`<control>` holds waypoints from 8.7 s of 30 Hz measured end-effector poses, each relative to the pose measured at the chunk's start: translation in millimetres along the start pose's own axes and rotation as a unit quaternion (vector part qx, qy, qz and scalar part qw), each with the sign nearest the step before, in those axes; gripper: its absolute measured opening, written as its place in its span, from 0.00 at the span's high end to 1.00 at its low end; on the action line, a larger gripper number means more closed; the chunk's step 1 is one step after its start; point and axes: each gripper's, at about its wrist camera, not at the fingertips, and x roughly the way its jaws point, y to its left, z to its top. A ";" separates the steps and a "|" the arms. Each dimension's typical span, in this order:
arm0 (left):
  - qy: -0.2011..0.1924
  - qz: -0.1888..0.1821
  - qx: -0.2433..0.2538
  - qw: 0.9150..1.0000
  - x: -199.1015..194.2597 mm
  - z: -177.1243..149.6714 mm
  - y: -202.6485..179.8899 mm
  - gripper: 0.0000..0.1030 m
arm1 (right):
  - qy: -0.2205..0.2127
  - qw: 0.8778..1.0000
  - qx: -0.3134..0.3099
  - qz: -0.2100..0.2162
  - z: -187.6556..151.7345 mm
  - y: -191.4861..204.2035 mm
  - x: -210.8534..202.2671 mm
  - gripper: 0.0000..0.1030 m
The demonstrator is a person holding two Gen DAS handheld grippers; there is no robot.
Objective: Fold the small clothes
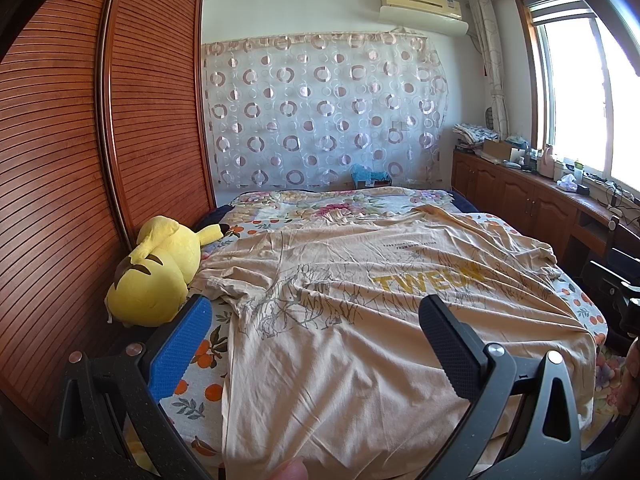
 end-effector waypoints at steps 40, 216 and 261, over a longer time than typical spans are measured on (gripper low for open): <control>0.097 -0.031 -0.024 0.994 80.0 -20.3 79.7 0.00 | 0.053 0.992 -0.065 0.090 14.6 16.2 94.9 0.00; 0.223 -0.087 0.035 0.970 168.6 -25.1 122.0 0.44 | 0.225 0.932 -0.128 0.252 68.5 94.2 251.5 0.94; 0.137 -0.204 0.051 0.968 135.5 28.4 18.5 0.44 | 0.158 0.975 -0.084 0.130 55.9 -33.9 173.5 0.50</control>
